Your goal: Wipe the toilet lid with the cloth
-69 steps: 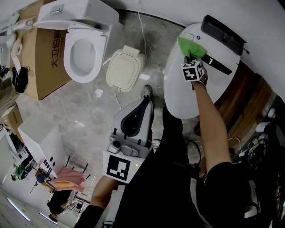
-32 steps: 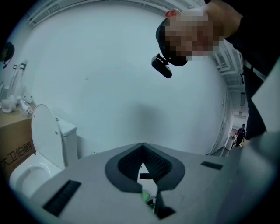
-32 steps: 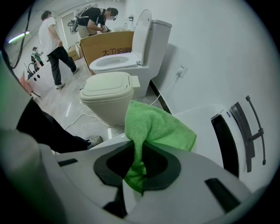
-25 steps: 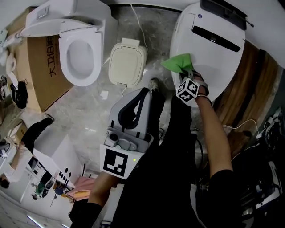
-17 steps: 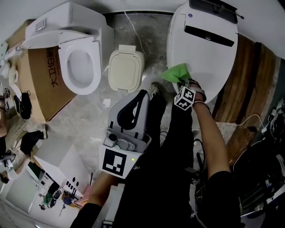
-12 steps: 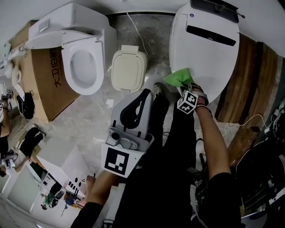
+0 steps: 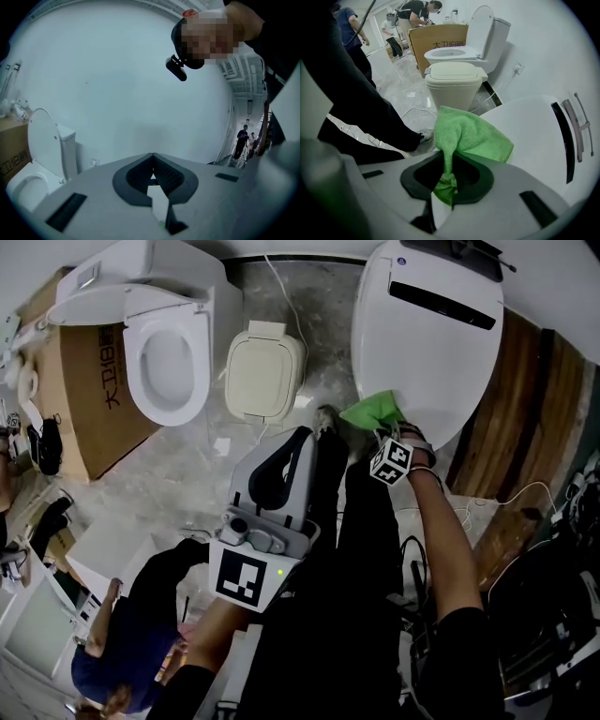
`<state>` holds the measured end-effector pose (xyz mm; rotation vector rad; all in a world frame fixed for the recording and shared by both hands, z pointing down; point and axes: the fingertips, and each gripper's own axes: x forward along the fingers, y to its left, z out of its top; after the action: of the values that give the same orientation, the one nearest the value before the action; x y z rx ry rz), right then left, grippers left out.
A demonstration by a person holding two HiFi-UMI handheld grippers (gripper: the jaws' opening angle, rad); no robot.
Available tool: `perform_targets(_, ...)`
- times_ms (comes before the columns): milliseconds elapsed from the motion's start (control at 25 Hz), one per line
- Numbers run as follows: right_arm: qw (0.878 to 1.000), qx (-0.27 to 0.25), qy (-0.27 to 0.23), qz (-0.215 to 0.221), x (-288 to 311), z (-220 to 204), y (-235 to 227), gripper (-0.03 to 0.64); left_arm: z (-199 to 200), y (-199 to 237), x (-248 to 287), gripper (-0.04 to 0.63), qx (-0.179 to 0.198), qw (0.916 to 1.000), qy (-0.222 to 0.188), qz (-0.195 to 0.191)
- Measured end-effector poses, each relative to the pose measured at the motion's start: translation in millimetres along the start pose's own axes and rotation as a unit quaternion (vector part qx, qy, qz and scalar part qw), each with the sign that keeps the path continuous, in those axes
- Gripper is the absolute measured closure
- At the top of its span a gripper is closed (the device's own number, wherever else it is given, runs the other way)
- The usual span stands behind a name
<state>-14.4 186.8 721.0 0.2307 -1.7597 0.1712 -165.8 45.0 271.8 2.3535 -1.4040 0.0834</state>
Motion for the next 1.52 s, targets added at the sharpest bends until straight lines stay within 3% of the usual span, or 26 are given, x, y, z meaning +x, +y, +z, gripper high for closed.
perform_targets(1120, 0.999, -0.035, -0.024, 0.01, -9.2, -105.8, 77.8, 0.551, -74.5, -107.5, -18.4, 0.592, -0.012, 0.9995, 0.001, 0.03)
perform_targets(1240, 0.999, -0.04, -0.008, 0.019, -9.6, -125.1, 85.7, 0.551, -78.7, -116.3, -17.9, 0.594, -0.009, 0.9995, 0.003, 0.03)
perform_targets(1320, 0.998, -0.045, 0.031, 0.035, -8.2, -150.1, 92.5, 0.551, -79.5, -122.9, -16.4, 0.592, -0.006, 0.9995, 0.003, 0.03)
perform_targets(1400, 0.998, -0.03, 0.039, 0.044, -10.9, -173.4, 96.9, 0.551, -78.9, -130.3, -15.9, 0.594, -0.005, 0.9995, 0.001, 0.031)
perform_targets(1520, 0.998, 0.032, -0.03, 0.04, -35.7, -176.5, 90.6, 0.551, -76.6, -136.8, -17.9, 0.594, -0.001, 0.9994, -0.001, 0.036)
